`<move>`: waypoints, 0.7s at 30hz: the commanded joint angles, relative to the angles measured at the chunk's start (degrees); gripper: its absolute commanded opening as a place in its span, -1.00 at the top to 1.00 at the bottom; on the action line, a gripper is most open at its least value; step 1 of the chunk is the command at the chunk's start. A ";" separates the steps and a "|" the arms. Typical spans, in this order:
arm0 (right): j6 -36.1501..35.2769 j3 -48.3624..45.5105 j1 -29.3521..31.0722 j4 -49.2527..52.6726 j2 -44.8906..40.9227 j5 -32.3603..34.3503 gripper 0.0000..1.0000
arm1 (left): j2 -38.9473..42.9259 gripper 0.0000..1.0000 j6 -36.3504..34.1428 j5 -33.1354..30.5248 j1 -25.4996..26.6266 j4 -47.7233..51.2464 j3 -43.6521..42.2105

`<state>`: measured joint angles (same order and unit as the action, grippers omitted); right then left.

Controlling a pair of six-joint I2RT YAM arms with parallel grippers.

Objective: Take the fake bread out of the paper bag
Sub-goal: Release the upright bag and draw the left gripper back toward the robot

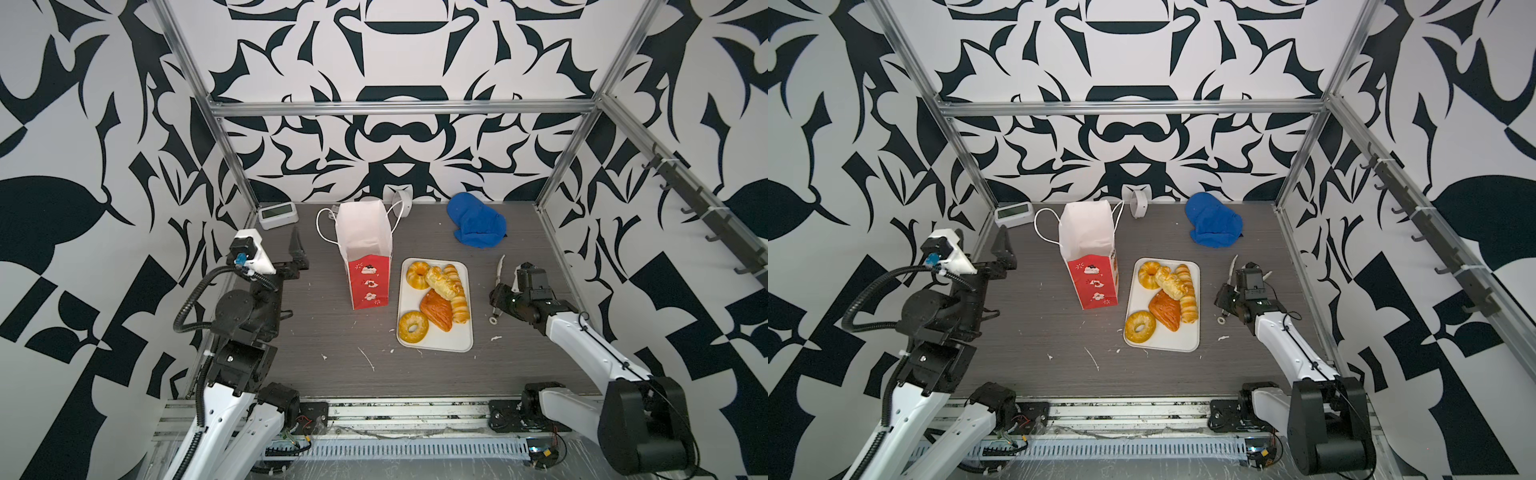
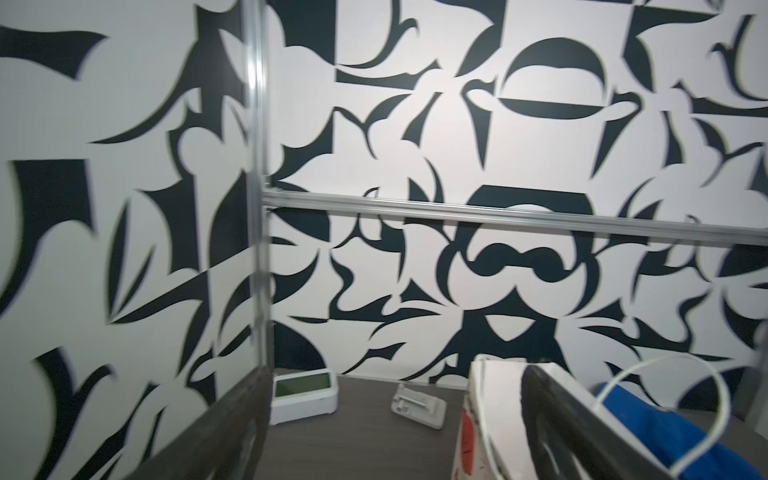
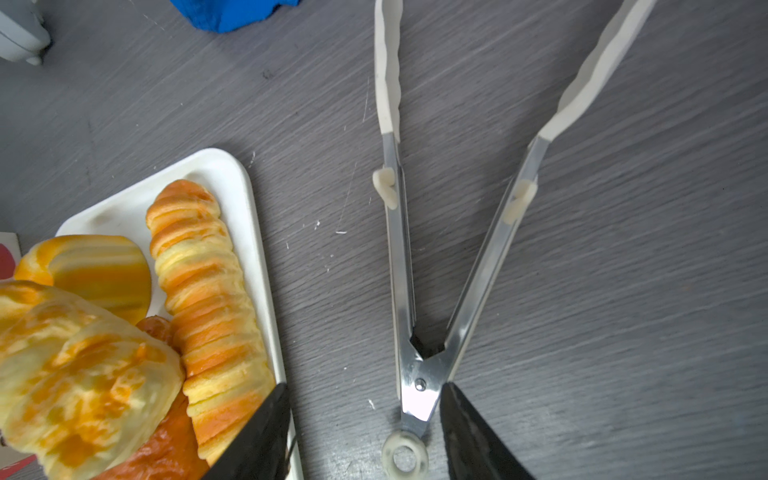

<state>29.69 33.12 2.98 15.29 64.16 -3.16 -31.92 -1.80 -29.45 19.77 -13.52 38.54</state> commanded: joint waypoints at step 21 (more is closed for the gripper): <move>-11.39 -0.78 8.71 -15.79 -2.31 22.05 -0.14 | -40.61 -0.94 7.78 12.87 -17.95 -34.15 -22.86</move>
<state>20.78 32.36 11.05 2.70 62.94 12.58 -69.67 3.97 -23.68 3.57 -40.21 14.02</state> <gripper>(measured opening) 0.573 0.973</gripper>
